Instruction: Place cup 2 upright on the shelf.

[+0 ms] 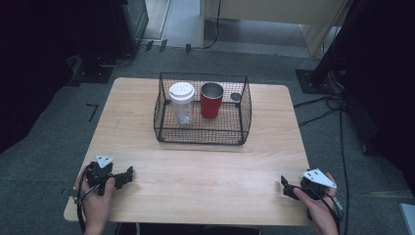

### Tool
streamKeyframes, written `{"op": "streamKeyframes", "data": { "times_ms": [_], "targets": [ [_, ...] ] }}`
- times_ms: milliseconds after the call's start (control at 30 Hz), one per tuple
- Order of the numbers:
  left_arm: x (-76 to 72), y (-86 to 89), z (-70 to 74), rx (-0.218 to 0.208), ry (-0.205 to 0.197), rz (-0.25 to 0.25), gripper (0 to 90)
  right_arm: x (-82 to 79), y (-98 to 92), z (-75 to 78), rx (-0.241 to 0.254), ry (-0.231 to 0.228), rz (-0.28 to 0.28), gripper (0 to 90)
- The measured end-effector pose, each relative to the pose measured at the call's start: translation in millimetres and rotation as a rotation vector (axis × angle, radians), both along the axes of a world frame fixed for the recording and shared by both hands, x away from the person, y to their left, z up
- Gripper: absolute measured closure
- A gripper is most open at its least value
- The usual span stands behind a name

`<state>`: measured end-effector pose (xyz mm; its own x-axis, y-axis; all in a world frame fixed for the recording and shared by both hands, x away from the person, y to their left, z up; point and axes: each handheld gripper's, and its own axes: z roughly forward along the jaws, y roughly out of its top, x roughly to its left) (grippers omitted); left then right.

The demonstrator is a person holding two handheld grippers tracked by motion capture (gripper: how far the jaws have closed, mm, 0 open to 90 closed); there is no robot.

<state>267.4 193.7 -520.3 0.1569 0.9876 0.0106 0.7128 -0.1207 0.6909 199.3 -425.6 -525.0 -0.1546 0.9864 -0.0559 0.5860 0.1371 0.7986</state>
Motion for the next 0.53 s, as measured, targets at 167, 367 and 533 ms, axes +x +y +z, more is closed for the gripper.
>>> {"op": "streamKeyframes", "data": {
  "times_ms": [167,367,533],
  "targets": [
    [0.0,0.0,0.0,0.000,0.000,0.000,0.0,4.3,2.4,-2.4,-0.015,0.082,0.012,0.1],
    [0.0,0.0,0.0,0.000,0.000,0.000,0.0,8.0,2.7,-3.8,0.058,0.140,0.012,0.0],
    [0.1,0.0,0.0,-0.001,0.000,0.000,0.0,8.1,2.8,-3.8,0.058,0.140,0.009,0.0]
  ]
}}
